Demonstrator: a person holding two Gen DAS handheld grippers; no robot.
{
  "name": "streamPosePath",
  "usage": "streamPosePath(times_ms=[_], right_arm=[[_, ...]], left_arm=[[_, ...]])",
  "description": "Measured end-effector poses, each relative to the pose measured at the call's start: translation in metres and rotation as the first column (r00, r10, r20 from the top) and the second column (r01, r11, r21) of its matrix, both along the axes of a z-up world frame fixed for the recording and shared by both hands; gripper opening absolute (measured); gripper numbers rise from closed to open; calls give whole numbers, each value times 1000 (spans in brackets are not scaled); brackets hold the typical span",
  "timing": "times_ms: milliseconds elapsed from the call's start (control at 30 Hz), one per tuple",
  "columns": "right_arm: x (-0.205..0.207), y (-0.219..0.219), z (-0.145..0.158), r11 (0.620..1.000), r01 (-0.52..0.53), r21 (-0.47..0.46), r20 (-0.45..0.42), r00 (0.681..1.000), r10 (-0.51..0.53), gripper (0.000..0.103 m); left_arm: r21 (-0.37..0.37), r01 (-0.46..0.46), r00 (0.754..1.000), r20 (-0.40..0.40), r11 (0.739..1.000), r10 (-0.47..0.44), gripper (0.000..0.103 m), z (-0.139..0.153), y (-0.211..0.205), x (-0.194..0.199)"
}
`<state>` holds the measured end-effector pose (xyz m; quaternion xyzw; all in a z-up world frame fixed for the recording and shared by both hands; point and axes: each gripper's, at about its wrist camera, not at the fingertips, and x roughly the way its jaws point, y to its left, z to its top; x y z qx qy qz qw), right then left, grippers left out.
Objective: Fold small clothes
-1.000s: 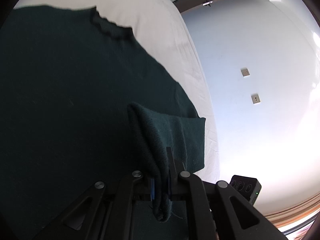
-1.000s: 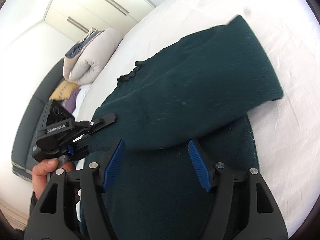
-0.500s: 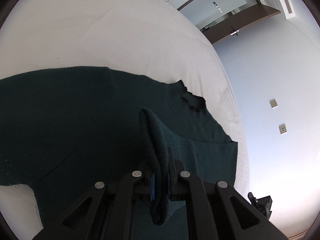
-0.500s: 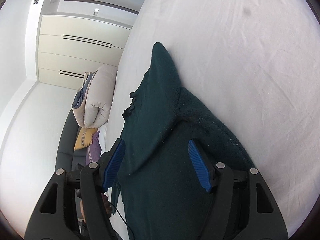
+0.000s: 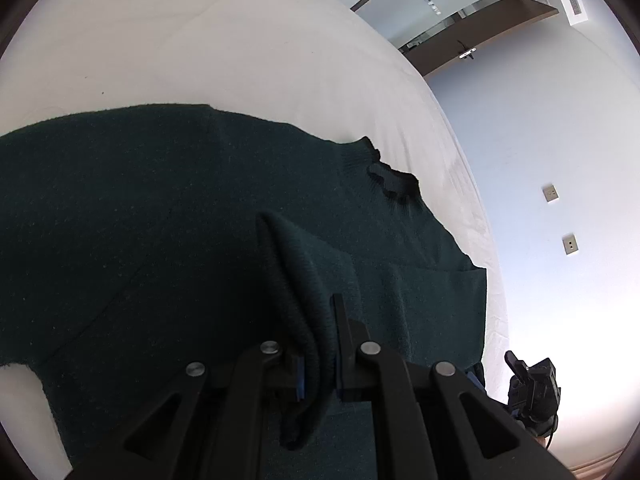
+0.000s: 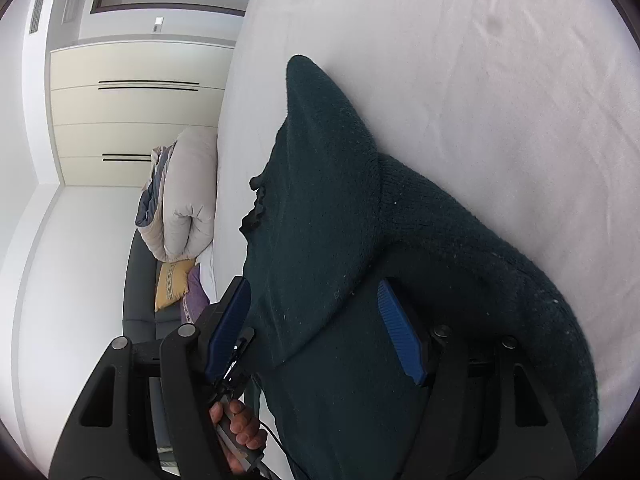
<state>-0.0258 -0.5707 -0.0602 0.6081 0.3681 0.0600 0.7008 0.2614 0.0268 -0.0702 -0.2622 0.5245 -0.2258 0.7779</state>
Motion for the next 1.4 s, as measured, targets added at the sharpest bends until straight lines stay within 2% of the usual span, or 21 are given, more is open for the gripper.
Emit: streamPosePath(times_ms=[133, 267, 433, 533, 667, 700, 733, 767, 833, 900, 967, 1033, 1100, 1200, 1267, 1400], right_arm=[[15, -6, -11, 995, 79, 68, 8, 997, -80, 65], [23, -18, -12, 988, 137, 71, 28, 990, -139, 64], [9, -38, -18, 968, 215, 127, 66, 972, -224, 64], [10, -41, -21, 963, 229, 140, 72, 968, -240, 64], [19, -34, -18, 975, 200, 91, 74, 976, -207, 64], [21, -32, -17, 980, 184, 81, 65, 980, -189, 64], [24, -28, -15, 983, 167, 73, 55, 984, -171, 64], [23, -25, -12, 988, 144, 60, 44, 988, -147, 64], [17, -21, -3, 995, 98, 27, 36, 994, -99, 65], [6, -21, 7, 997, 69, 18, 58, 996, -70, 66], [1, -23, 23, 999, 41, -3, 107, 993, -41, 66], [6, -28, 40, 998, 26, -49, 156, 988, -18, 66], [22, -35, 50, 997, 7, -78, 178, 984, 7, 66], [65, -44, 50, 997, -21, -80, 169, 985, 35, 66], [95, -48, 44, 996, -46, -79, 144, 988, 57, 66], [144, -51, 26, 993, -80, -81, 106, 990, 89, 66]], left_arm=[[-3, 8, 1000, 12, 1000, -8, 8, 2, 2, -4], [-12, 7, 1000, 21, 1000, -7, 8, 3, 4, -4], [-5, 25, 999, 25, 1000, -25, 8, 0, -4, -3], [-9, 20, 1000, 23, 1000, -20, 8, -3, -5, -1], [-13, 0, 1000, 13, 1000, 0, 8, -11, 4, 1], [-11, -3, 1000, 13, 1000, 4, 18, -12, 8, 0], [-14, -9, 1000, 13, 1000, 9, 34, -13, 12, -1], [-43, -10, 1000, 14, 999, 11, 42, -13, 17, -1], [-95, -13, 1000, 18, 995, 15, 72, -12, 27, -3], [-70, -15, 1000, 24, 997, 17, 83, -4, 33, -6], [19, -32, 999, 32, 999, 32, 85, 8, 39, -12], [114, -64, 995, 87, 991, 54, 86, 24, 41, -21], [144, -43, 987, 158, 989, 20, 86, 40, 32, -27], [190, 27, 971, 227, 981, -70, 86, 49, 5, -30], [220, 63, 967, 226, 974, -113, 86, 42, -10, -26], [238, 84, 974, 184, 968, -130, 84, 20, -21, -18]])
